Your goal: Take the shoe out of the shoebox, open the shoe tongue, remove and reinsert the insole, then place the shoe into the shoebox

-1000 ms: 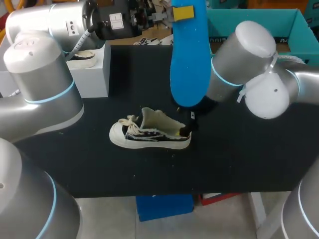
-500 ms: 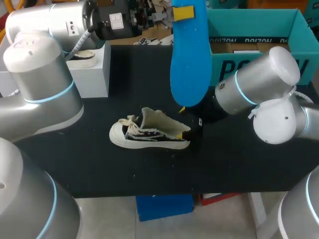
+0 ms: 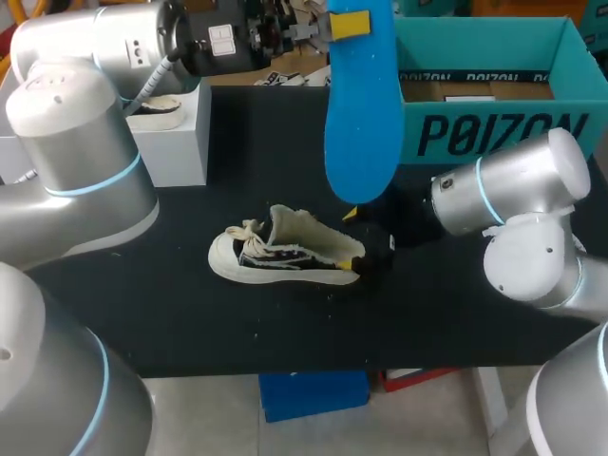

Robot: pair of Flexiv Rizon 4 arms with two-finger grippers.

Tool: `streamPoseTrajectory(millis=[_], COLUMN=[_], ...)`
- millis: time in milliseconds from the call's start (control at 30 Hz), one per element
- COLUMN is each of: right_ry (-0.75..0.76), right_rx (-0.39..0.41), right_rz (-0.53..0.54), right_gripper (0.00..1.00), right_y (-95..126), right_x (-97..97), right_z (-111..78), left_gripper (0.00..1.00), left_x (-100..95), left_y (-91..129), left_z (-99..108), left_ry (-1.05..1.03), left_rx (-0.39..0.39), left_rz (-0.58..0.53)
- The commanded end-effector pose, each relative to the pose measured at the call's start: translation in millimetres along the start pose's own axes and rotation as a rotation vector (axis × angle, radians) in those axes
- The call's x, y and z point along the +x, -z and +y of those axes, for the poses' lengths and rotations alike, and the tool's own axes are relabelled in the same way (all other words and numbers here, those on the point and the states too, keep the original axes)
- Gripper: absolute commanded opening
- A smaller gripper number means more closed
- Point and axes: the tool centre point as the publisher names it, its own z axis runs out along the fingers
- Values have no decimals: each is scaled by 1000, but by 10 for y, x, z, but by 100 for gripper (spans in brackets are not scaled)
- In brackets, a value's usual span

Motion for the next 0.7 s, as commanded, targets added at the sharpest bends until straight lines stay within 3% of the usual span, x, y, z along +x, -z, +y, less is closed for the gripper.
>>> streamPoseTrajectory(millis=[33, 700], right_ry=[5, -19], right_rx=[-101, -106], right_rz=[9, 42], right_gripper=[100, 100], right_y=[-45, -154], right_x=[0, 132], right_z=[-45, -101], left_gripper=[0, 0], left_x=[-1, -1], left_y=[-8, -8], left_z=[6, 6], left_ry=[-1, -1], left_rx=[0, 0], left_rz=[-2, -2])
